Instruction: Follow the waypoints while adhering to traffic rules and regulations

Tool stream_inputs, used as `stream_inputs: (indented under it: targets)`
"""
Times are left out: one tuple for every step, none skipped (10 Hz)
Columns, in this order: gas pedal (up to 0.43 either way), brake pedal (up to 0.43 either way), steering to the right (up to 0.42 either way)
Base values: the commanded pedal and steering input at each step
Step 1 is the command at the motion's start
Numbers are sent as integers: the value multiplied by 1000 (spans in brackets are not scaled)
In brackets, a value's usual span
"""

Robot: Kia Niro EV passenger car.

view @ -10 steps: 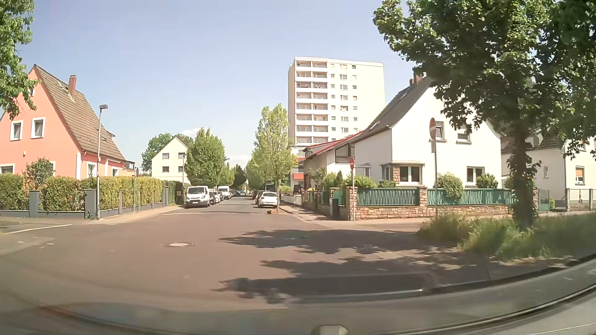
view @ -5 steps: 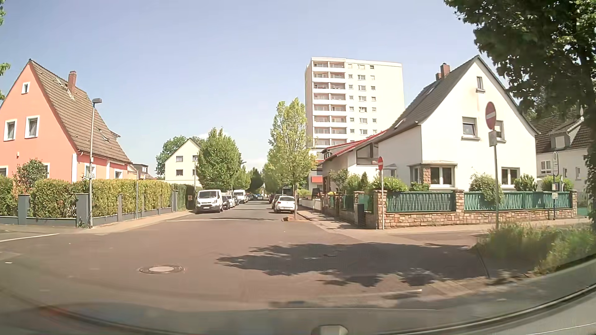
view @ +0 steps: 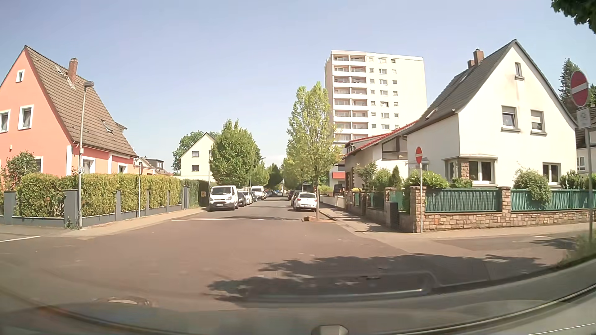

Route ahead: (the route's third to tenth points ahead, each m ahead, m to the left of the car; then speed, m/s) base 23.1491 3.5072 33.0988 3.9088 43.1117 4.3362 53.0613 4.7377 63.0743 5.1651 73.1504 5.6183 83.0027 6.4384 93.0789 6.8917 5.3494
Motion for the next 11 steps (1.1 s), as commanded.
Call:
stream_inputs:
  targets:
    - [189,0,-87]
    - [157,0,-87]
    - [157,0,-86]
    - [157,0,-81]
    - [157,0,-72]
    - [157,0,-70]
    - [157,0,-70]
    - [157,0,-69]
    - [157,0,-68]
    - [157,0,-57]
    - [169,0,-39]
